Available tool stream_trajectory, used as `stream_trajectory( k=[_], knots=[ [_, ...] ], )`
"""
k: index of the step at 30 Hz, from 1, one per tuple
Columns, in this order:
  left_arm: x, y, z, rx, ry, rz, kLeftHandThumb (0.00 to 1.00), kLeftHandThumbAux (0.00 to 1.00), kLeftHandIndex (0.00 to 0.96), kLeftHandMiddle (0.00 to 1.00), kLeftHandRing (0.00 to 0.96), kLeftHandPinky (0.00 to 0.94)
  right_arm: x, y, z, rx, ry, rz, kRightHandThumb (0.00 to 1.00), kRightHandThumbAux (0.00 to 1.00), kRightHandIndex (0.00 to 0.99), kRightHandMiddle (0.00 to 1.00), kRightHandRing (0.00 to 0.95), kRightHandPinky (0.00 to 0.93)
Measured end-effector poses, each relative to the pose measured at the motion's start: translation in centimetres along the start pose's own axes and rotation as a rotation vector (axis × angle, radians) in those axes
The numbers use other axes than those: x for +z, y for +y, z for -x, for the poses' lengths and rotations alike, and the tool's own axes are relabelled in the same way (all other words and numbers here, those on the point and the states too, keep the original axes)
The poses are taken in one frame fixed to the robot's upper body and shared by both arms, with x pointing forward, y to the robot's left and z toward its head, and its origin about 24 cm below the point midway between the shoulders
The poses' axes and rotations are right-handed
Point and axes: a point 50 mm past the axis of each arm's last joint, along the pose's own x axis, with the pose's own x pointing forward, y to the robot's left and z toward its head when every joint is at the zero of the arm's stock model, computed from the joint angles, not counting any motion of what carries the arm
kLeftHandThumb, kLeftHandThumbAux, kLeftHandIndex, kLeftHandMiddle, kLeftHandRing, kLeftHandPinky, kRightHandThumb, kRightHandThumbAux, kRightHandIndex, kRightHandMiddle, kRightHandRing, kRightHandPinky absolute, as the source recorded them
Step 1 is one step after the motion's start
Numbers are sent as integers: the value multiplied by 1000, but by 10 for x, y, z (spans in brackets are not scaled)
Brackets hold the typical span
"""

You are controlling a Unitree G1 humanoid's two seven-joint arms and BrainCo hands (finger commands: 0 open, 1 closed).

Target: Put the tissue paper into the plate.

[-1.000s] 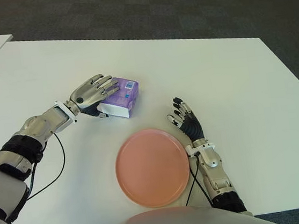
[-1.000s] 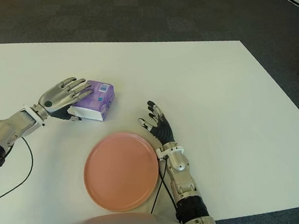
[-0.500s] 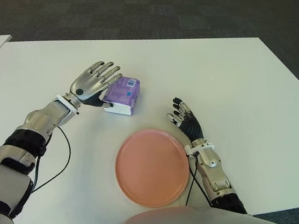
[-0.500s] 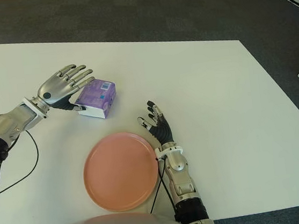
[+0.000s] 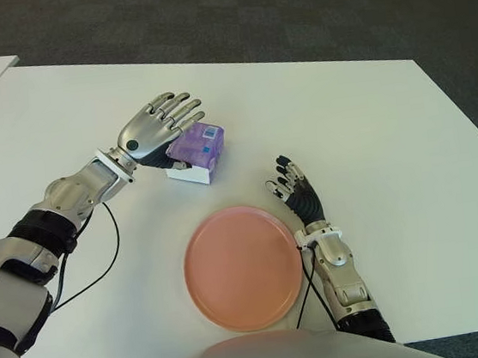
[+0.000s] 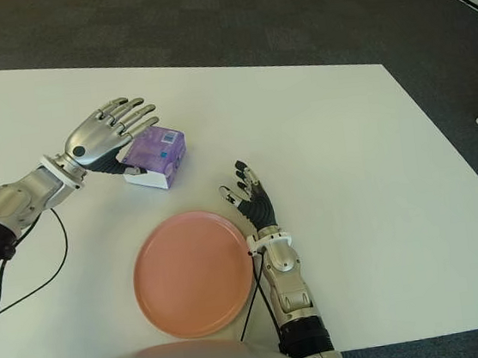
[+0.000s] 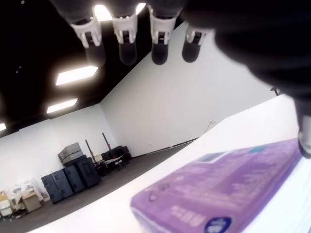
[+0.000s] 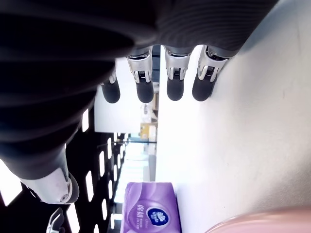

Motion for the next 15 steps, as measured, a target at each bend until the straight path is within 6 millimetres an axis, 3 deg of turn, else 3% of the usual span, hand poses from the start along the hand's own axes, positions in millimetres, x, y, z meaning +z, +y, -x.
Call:
stream_trajectory(
  k=[15],
  knots=[
    [12, 1, -5, -21, -35, 114, 24, 433, 0, 0, 0, 0, 1, -1, 1, -3, 5, 4, 0, 651, 10, 47, 5, 0]
  ],
)
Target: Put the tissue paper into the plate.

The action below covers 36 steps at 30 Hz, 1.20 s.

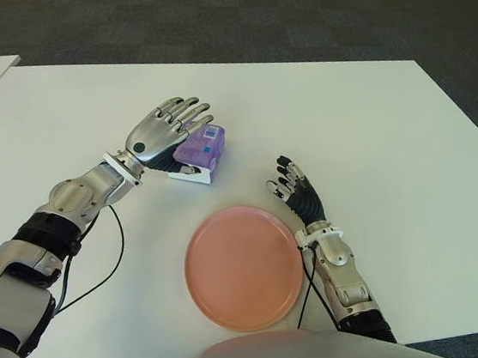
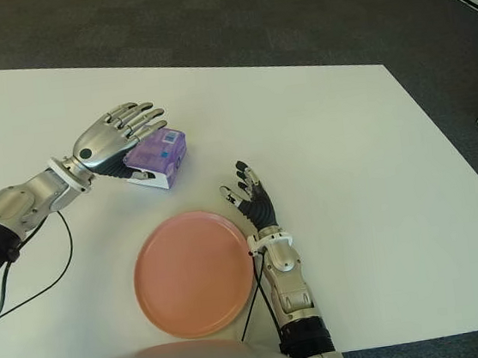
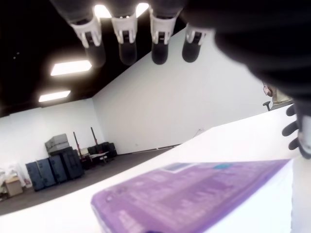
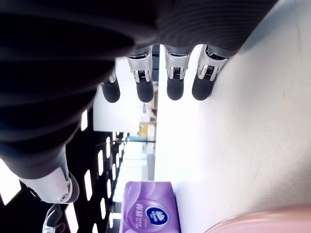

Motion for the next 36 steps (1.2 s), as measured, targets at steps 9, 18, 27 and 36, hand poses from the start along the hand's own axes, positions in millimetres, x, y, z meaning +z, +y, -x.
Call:
stream_trajectory(
  k=[9, 18, 27, 36],
  knots=[
    [4, -6, 0, -64, -15, 32, 26, 419, 0, 0, 0, 0, 0, 0, 0, 0, 0, 2, 0, 648, 8, 34, 2, 0],
    [0, -22, 7, -162, 17, 43, 14, 396, 0, 0, 0, 0, 0, -2, 0, 8, 1, 8, 0, 656, 4, 19, 0, 0],
    [-11, -37, 9, -238, 80, 27, 6, 379, 0, 0, 0, 0, 0, -2, 1, 12, 0, 9, 0, 669, 11, 22, 4, 0],
    [-16, -42, 6, -227, 114, 8, 10, 376, 0, 0, 0, 0, 0, -2, 1, 13, -2, 6, 0, 696, 18, 33, 19, 12]
  ],
)
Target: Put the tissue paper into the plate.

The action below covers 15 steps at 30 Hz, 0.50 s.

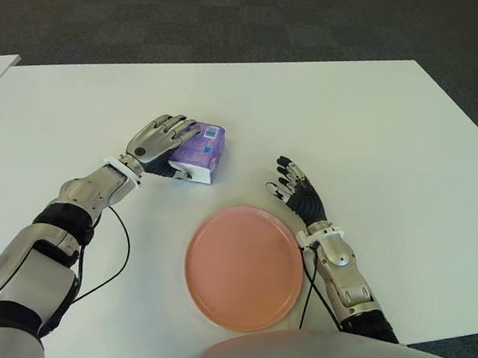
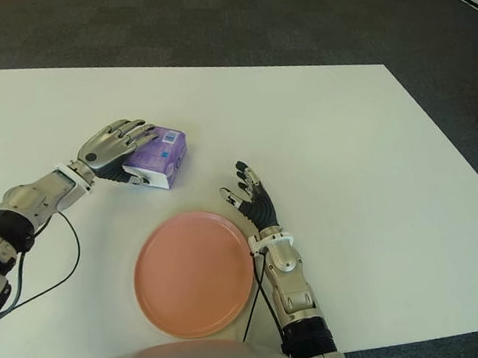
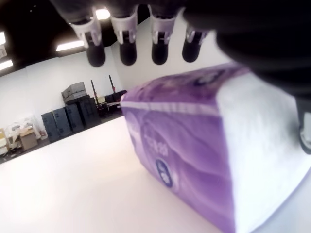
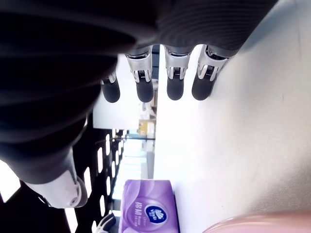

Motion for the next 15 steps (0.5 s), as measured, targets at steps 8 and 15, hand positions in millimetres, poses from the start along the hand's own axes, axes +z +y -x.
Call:
stream_trajectory(
  k=[8, 15],
  knots=[
    [0, -8, 2, -36, 14, -8, 10, 368, 0, 0, 0, 0, -1, -1, 0, 1, -5, -1, 0, 682, 17, 31, 18, 4],
    [-3, -8, 0, -31, 25, -24, 19, 374, 0, 0, 0, 0, -1, -1, 1, 3, -8, -1, 0, 683, 21, 34, 19, 8]
  ],
)
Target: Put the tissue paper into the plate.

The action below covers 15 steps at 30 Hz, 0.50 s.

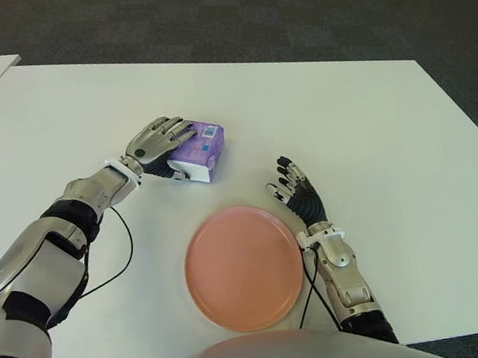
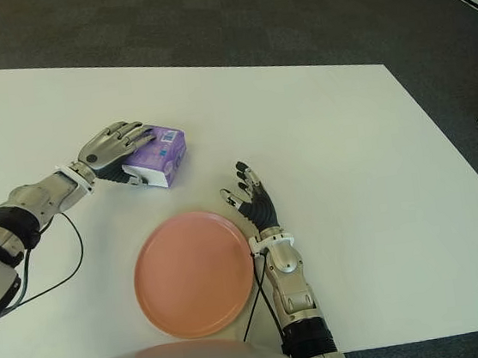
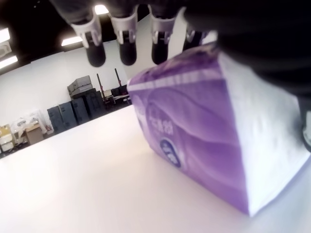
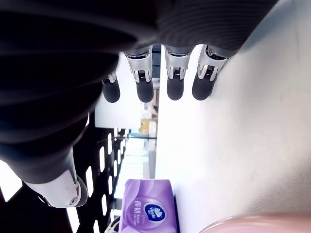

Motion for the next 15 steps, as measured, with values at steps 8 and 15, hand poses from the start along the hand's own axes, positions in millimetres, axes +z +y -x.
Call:
stream_trajectory(
  k=[8, 15],
  knots=[
    [2, -3, 0, 9, 3, -13, 27, 383, 0, 0, 0, 0, -1, 0, 1, -3, -3, -1, 0, 693, 29, 42, 26, 15],
    [2, -3, 0, 16, 5, -16, 33, 393, 0, 0, 0, 0, -1, -1, 2, -6, -3, -3, 3, 692, 25, 36, 20, 3]
  ],
)
